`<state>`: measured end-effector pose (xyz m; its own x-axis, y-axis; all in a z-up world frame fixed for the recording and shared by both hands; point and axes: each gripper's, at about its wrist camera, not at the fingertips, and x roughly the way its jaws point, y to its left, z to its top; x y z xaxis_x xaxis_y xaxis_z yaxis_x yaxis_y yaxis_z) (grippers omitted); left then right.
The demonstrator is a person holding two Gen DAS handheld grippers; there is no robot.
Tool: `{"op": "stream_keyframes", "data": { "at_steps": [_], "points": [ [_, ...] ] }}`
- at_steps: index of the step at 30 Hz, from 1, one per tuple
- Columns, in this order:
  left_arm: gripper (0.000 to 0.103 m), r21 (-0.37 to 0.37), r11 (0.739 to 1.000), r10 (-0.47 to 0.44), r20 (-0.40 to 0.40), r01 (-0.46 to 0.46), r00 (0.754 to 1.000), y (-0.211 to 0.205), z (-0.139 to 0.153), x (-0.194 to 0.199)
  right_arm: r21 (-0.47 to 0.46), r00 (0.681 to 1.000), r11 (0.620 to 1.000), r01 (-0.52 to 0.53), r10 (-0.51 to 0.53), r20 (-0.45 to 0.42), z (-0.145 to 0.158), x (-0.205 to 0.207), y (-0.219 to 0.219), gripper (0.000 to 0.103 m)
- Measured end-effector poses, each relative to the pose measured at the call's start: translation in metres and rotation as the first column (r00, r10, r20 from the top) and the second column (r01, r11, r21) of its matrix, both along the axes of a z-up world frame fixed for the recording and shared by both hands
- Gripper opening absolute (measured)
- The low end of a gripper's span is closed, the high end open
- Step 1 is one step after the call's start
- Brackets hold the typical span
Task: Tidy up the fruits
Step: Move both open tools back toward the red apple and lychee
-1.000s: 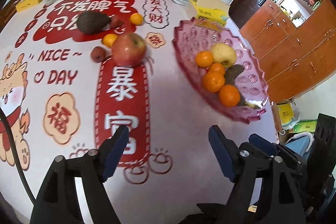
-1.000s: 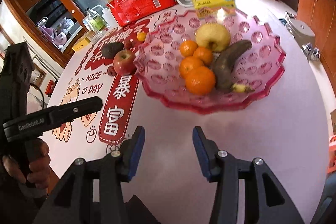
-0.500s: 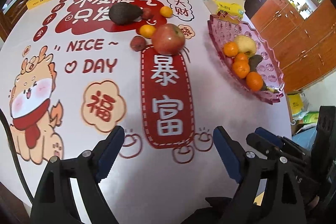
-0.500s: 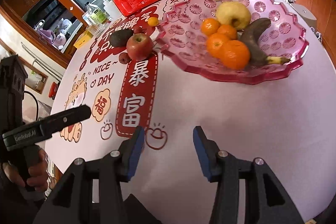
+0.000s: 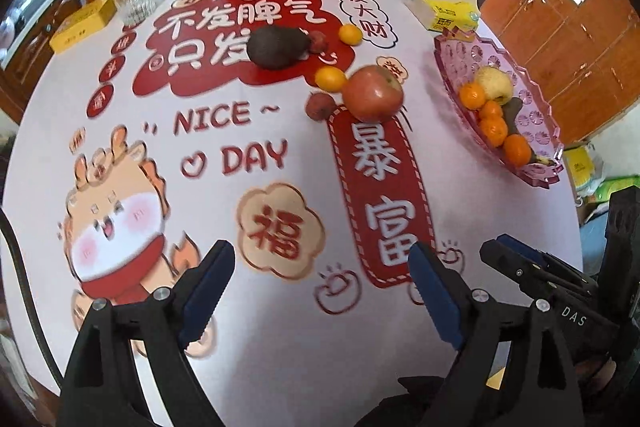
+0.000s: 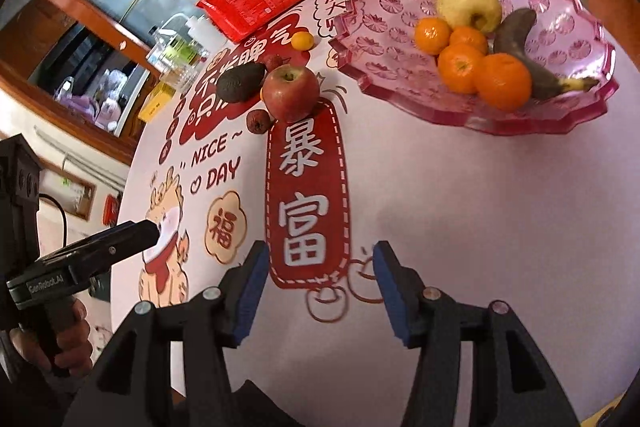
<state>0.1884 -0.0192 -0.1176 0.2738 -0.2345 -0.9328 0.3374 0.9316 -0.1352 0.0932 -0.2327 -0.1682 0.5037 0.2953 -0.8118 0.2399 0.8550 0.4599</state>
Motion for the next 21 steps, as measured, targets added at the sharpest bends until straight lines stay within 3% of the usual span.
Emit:
{"op": "stream_keyframes", "data": {
  "at_steps": [9, 21],
  "points": [
    [0.088, 0.06, 0.995, -0.087, 0.043, 0.084, 0.995, 0.008, 0.007, 0.056, 0.096, 0.986, 0.982, 0.164, -0.16, -0.042, -0.011, 0.034, 0.006, 0.063],
    [0.088, 0.068, 0.983, -0.176, 0.068, 0.172, 0.982, -0.002, -0.012, 0.122, 0.245, 0.933, 0.901, 0.359, -0.344, -0.102, -0.035, 0.097, 0.004, 0.068]
  ]
}}
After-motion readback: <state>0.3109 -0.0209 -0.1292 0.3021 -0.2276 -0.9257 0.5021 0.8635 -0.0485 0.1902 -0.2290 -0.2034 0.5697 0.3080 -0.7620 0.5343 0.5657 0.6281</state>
